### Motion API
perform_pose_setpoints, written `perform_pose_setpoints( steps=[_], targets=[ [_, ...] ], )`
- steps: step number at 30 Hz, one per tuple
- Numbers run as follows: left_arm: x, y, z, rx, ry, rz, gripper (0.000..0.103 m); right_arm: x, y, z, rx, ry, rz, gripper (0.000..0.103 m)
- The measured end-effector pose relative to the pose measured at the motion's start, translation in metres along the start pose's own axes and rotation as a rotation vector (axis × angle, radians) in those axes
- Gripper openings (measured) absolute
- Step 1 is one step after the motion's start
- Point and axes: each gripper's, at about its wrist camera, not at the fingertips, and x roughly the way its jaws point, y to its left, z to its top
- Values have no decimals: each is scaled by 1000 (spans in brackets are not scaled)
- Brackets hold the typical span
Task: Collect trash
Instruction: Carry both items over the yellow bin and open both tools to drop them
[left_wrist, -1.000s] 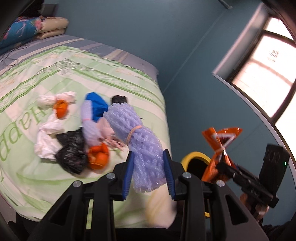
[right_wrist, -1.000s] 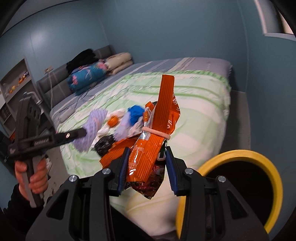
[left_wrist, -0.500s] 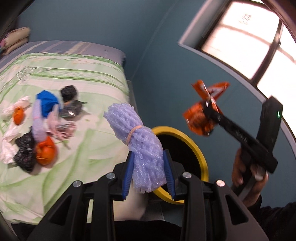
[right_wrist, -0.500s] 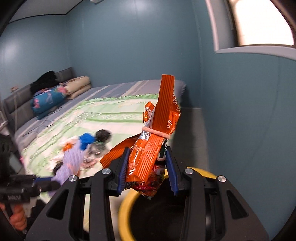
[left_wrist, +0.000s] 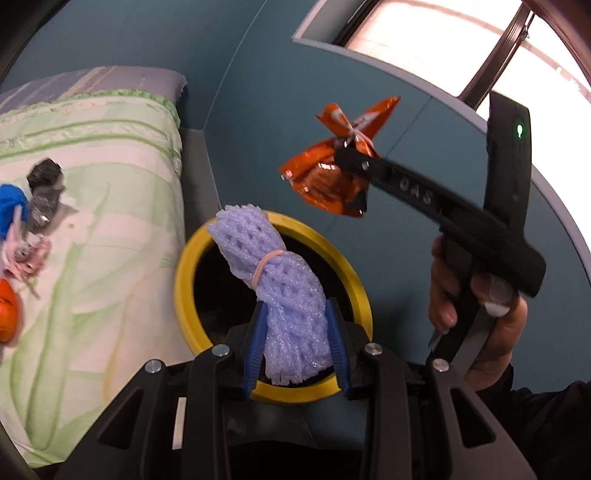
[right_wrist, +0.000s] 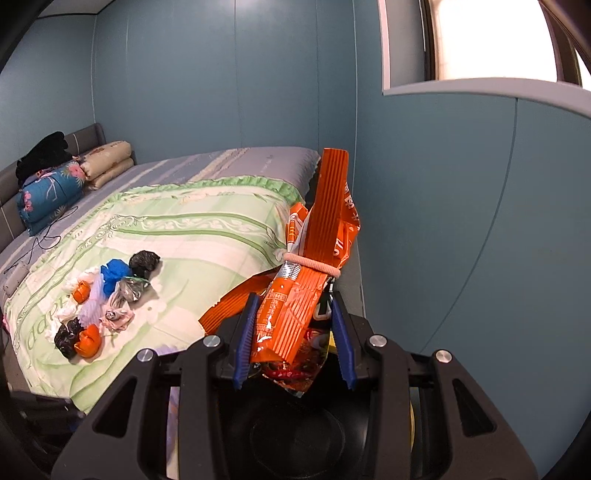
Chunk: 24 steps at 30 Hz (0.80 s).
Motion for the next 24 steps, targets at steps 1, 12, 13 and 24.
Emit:
perform_pose_setpoints(
  steps=[1,12,13,24],
  targets=[
    [5,1,-2,-8,10,-7,30,2,-1,-1,0,10,2,36],
    [25,1,-12,-8,66,-25,30,22,-8,-9,19,105,39,37],
    [25,1,-12,-8,65,-25,30,22,-8,-9,21,105,40,37],
    [17,-4,-17,2,59,-30,40,25,-18,-8,63,106,32,45]
  ],
)
